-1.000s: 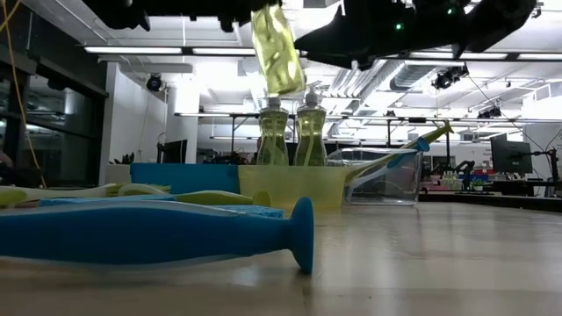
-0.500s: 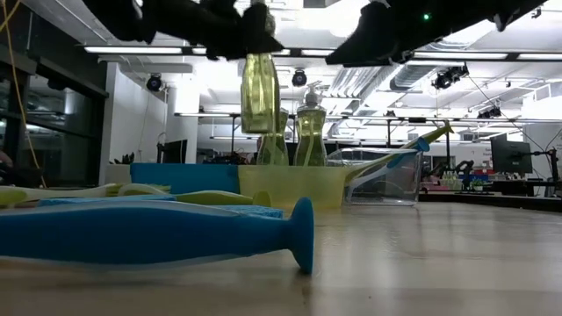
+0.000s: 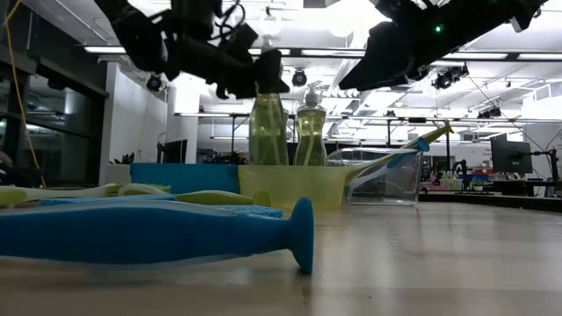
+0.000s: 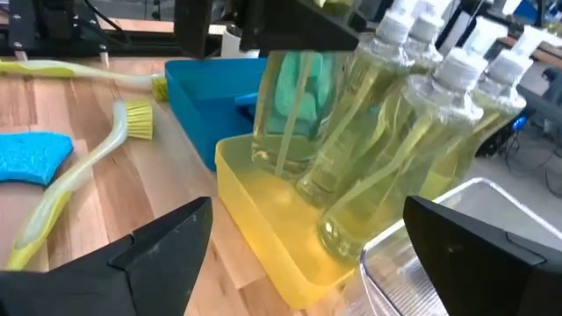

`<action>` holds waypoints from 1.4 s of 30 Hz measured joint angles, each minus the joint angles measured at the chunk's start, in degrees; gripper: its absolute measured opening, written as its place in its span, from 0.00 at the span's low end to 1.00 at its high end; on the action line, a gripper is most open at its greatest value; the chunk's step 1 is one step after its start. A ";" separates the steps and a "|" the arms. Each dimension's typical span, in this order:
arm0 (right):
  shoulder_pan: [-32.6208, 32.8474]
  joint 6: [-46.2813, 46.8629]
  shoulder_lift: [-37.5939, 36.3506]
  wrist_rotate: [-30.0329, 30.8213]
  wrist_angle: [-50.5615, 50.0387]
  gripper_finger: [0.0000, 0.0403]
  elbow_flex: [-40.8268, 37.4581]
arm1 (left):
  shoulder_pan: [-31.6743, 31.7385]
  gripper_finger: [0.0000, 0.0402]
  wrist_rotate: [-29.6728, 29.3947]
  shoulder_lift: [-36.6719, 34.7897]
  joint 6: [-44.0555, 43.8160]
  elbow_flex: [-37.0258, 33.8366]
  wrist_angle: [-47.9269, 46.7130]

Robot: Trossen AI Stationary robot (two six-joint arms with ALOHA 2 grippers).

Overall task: Pick & Place Kitchen Sink Supplies
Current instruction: Put the dishwashing liquid into the yellow bin

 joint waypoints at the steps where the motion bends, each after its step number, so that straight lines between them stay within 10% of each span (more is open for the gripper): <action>1: 0.00 0.52 0.00 -0.02 -0.30 0.91 0.00 | 0.17 0.46 0.41 0.70 -0.15 0.30 -0.21; 28: 0.00 6.17 0.04 -4.37 -5.05 0.91 0.00 | 1.68 0.46 -1.86 9.35 -6.20 2.00 -0.22; 37: 0.00 6.30 0.04 -5.07 -5.16 0.91 0.00 | 1.66 0.94 -1.75 9.26 -6.48 2.10 0.91; 42: 0.00 6.41 0.04 -5.24 -5.21 0.91 0.00 | 1.66 0.91 0.26 9.26 -6.06 2.94 0.11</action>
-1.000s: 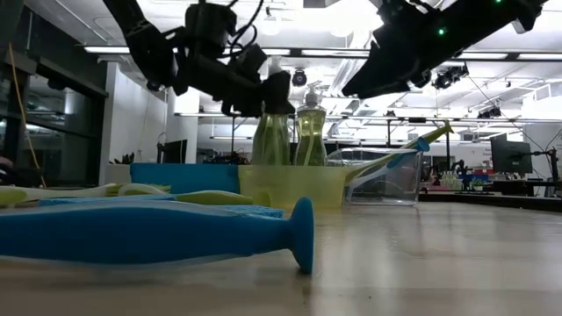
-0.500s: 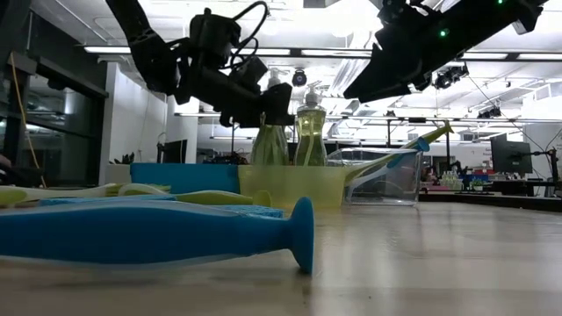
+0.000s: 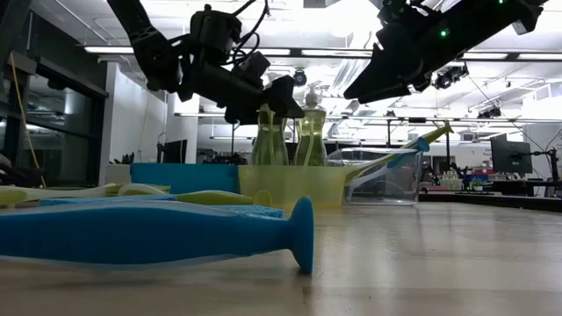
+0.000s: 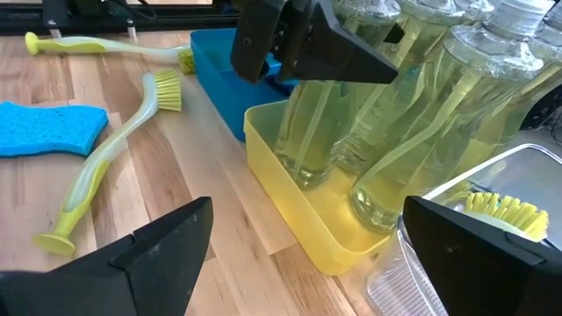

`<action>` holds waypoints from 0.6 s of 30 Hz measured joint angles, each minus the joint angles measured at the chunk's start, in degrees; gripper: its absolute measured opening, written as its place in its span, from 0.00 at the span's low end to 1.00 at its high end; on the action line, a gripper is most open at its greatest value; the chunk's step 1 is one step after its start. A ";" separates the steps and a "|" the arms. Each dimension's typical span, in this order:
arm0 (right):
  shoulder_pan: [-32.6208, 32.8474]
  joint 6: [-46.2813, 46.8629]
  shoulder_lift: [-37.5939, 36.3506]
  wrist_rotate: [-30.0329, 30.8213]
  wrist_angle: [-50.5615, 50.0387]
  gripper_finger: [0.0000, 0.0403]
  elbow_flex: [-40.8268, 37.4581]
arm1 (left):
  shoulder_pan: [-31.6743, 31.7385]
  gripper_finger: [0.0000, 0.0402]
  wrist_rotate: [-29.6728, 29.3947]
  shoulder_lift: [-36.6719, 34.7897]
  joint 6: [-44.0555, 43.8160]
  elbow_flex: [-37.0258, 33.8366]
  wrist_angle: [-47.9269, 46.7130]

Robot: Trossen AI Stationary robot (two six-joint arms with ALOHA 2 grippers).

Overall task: Pick & Place Kitchen Sink Supplies
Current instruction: Put the dishwashing liquid into the yellow bin

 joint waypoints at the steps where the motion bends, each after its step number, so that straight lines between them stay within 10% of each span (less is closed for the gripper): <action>1: 0.00 0.00 0.00 -0.05 -0.02 0.91 0.00 | 0.00 0.90 0.19 0.00 0.04 0.17 -0.15; 18: 0.00 2.75 0.02 0.11 -3.85 0.91 -0.02 | -0.02 0.87 0.51 -1.11 3.10 0.23 -3.05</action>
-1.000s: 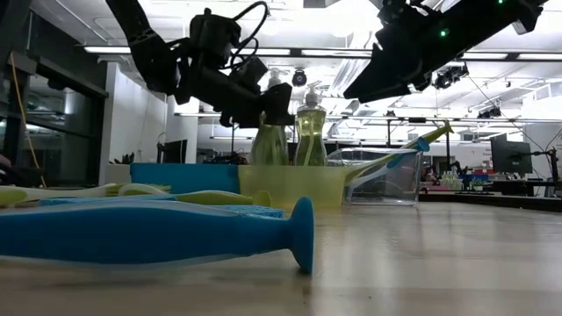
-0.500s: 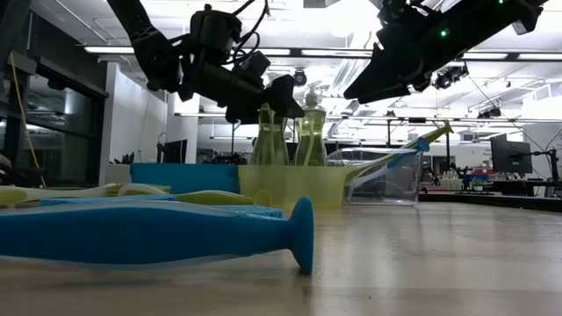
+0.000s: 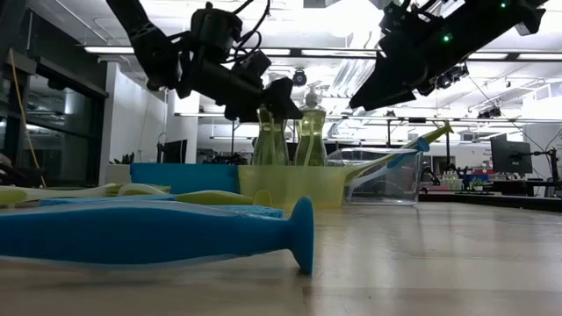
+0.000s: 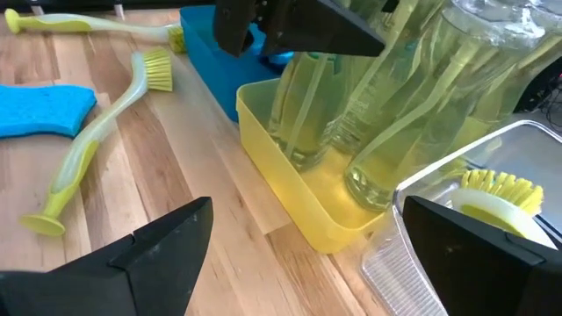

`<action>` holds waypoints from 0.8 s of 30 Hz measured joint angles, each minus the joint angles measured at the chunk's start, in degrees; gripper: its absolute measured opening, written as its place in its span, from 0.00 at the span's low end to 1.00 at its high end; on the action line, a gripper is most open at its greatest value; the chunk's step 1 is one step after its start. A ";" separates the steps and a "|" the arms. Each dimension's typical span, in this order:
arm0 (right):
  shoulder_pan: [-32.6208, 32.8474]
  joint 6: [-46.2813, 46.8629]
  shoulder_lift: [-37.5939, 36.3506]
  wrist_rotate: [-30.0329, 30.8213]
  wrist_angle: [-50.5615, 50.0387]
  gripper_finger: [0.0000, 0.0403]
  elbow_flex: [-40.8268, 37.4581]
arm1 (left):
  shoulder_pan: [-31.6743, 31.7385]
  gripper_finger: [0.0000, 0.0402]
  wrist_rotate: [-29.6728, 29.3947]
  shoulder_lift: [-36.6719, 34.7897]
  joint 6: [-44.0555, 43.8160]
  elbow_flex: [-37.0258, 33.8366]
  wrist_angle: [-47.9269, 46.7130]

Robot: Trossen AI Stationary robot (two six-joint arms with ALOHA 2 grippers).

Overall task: Pick & Place Kitchen Sink Supplies
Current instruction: Put the dishwashing liquid into the yellow bin, then put the blue sponge into the blue bin

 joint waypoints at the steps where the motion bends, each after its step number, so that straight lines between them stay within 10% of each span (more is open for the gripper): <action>1: 0.00 0.02 0.00 0.04 -0.01 0.91 0.02 | -0.08 0.87 0.00 -0.40 -0.02 0.00 -1.19; 24: 0.00 0.59 0.00 -0.92 -0.01 0.91 0.02 | -17.11 0.87 -5.17 -25.91 -10.51 -0.02 -59.95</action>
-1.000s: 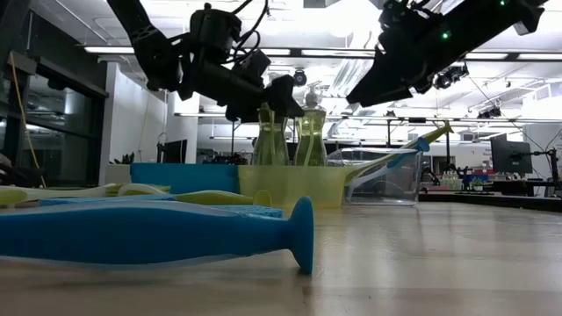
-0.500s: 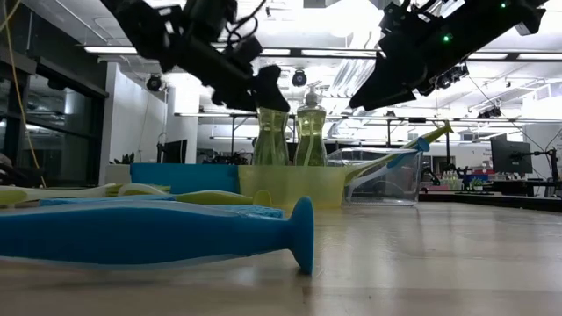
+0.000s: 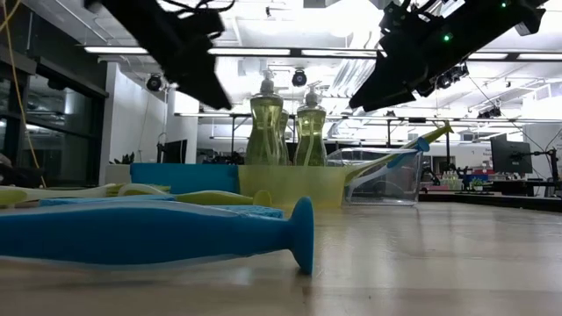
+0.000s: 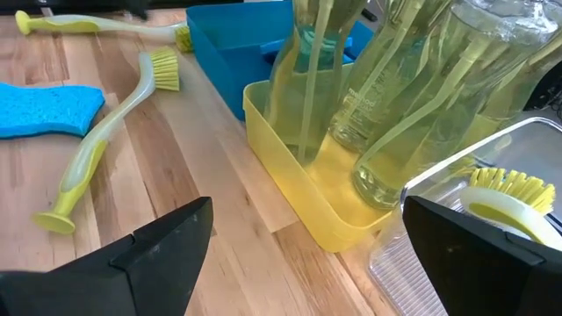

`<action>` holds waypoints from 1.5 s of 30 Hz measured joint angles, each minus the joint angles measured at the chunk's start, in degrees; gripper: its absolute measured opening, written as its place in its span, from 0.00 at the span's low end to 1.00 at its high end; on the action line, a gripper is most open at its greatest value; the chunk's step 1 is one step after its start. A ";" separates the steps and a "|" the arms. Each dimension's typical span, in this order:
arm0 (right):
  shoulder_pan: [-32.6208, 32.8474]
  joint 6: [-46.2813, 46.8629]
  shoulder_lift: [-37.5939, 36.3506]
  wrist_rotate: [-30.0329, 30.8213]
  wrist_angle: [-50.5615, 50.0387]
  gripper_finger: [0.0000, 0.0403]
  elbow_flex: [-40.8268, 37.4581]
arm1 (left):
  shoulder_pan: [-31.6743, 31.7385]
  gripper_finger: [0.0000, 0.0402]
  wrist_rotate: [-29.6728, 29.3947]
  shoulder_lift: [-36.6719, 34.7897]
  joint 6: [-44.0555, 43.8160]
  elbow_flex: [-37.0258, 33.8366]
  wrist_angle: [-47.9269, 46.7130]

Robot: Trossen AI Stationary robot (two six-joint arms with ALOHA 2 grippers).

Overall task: Pick & Place Kitchen Sink Supplies
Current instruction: Put the blue sponge into the blue bin

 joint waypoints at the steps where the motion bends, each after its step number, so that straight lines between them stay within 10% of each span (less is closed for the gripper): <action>1: 0.01 -0.01 0.00 -0.02 0.01 0.91 0.00 | -1.10 0.87 -0.37 -0.37 -1.10 -0.02 -2.50; 16: 0.02 -0.56 0.00 -1.75 0.00 0.91 0.00 | -10.12 0.87 16.02 -0.73 -20.19 -4.52 -18.18; 45: 0.00 0.90 0.00 -4.09 -1.29 0.91 0.00 | -10.23 0.87 20.08 10.35 -53.37 -6.23 -16.39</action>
